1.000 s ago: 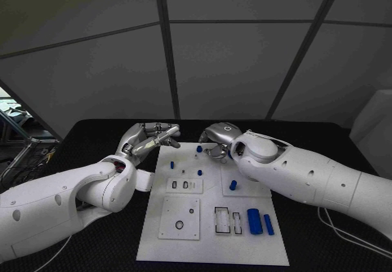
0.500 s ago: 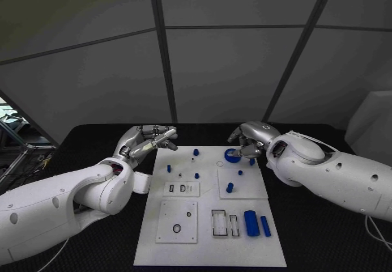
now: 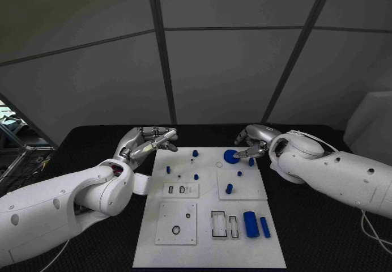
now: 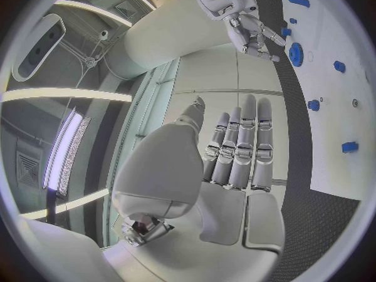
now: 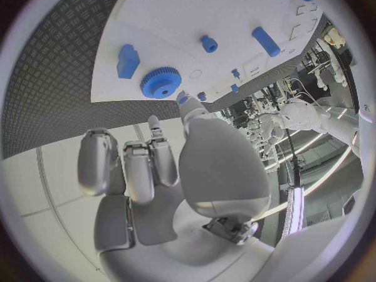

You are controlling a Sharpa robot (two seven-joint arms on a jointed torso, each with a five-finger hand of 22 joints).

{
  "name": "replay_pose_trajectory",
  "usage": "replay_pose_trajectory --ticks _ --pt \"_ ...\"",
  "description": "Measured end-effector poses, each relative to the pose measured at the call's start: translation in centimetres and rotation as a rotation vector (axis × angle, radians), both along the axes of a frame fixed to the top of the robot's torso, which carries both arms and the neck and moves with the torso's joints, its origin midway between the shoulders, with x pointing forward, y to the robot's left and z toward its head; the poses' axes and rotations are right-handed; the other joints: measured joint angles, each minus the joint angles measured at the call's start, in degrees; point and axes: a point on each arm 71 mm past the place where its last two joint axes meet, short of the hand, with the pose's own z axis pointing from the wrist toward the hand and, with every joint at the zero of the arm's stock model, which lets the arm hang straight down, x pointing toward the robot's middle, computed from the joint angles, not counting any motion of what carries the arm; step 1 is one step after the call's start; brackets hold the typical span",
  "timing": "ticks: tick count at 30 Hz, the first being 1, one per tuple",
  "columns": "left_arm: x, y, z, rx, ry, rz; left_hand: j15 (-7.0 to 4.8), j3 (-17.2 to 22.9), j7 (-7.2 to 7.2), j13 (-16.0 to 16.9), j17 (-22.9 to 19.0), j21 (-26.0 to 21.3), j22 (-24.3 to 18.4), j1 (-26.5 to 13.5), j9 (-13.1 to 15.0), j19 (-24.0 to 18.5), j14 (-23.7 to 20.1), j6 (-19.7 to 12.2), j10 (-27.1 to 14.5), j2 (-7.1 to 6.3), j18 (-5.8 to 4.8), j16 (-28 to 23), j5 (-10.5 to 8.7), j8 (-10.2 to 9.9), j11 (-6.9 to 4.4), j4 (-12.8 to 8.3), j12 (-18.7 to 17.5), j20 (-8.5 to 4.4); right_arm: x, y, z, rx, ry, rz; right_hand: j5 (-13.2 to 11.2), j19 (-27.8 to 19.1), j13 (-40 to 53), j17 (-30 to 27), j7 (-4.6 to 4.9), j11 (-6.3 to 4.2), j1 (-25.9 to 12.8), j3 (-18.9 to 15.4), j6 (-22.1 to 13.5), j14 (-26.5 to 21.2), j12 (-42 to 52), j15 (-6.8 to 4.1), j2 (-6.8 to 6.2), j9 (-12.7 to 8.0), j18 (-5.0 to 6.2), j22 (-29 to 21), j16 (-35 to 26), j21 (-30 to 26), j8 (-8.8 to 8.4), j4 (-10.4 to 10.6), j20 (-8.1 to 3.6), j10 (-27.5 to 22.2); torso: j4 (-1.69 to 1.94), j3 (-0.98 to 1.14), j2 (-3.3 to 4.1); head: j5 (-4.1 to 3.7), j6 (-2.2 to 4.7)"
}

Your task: Assemble the parts on the task board

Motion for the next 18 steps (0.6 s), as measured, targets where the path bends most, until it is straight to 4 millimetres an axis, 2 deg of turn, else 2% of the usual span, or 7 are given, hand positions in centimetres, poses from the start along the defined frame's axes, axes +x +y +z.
replay_pose_trajectory --ticks 18 --pt "0.1 -0.2 -0.1 -0.003 0.003 -0.004 0.00 0.00 0.00 0.00 -0.01 0.00 -0.01 0.00 0.00 0.00 0.00 0.00 0.00 0.00 0.00 -0.07 0.00 0.00 0.00 0.00 0.00 0.00 0.5 1.2 -0.8 -0.017 0.074 0.013 0.65 0.07 -0.01 -0.02 0.00 0.00 0.84 0.00 0.00 0.00 1.54 0.00 0.84 0.32 0.01 0.62 0.06 0.33 0.92 -0.01 0.08 -0.01 0.02 -0.05 0.02 -0.10 -0.61"
